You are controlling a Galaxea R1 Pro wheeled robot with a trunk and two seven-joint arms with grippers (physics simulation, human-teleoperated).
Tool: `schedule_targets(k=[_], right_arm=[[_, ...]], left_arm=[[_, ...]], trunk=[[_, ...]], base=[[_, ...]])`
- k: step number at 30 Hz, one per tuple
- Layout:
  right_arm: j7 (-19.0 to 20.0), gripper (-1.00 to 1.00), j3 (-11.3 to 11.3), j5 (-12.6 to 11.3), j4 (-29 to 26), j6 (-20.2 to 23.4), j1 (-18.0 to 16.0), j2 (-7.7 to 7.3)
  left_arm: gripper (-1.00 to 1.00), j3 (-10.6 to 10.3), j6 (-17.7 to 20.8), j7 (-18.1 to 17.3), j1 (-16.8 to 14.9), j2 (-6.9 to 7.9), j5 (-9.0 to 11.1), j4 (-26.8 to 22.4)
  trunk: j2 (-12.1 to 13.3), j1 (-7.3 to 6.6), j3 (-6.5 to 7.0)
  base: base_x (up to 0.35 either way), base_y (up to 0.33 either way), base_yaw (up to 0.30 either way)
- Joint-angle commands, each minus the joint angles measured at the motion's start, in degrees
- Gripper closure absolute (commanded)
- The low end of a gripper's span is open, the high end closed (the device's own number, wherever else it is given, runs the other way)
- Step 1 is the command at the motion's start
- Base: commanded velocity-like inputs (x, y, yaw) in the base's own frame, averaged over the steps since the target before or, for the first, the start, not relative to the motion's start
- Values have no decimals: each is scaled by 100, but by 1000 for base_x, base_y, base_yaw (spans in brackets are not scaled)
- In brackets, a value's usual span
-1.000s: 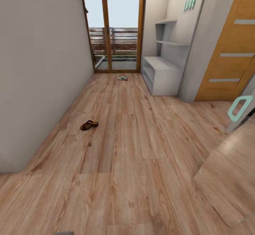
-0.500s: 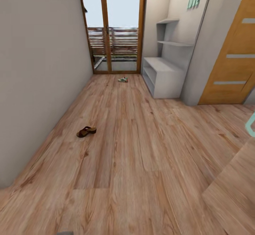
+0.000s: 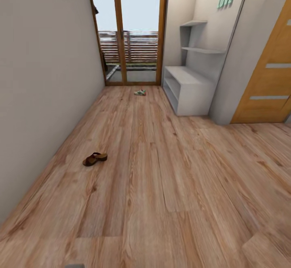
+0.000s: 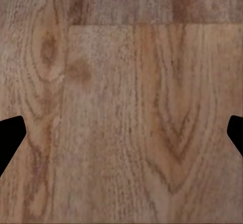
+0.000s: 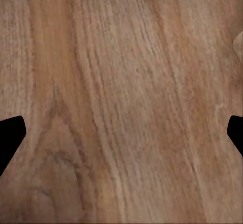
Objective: Pick up the two gym shoes and the two sandals from the corridor floor and place them onto the hallstand (shoe rack) in the corridor, making sure they are on the rack and not on the floor. Arrange them so the two gym shoes are next to each other and the two sandals are next to each other.
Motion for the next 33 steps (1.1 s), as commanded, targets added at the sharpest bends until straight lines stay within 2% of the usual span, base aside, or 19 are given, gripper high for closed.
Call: schedule_targets(k=[1, 11, 33], right_arm=[[4, -100, -9, 2, 4, -19, -3, 1], [3, -100, -8, 2, 4, -20, -3, 1], [-4, -100, -8, 2, 12, -19, -3, 1]], left_arm=[[-100, 8, -19, 5, -3, -1, -3, 4], [-100, 8, -19, 5, -3, -1, -3, 4], [-100, 3, -19, 5, -3, -3, -3, 6]], trunk=[[-1, 2, -5], [-1, 2, 18], [-1, 2, 156]], base=[[340, 0, 0], [340, 0, 9], [340, -4, 77]])
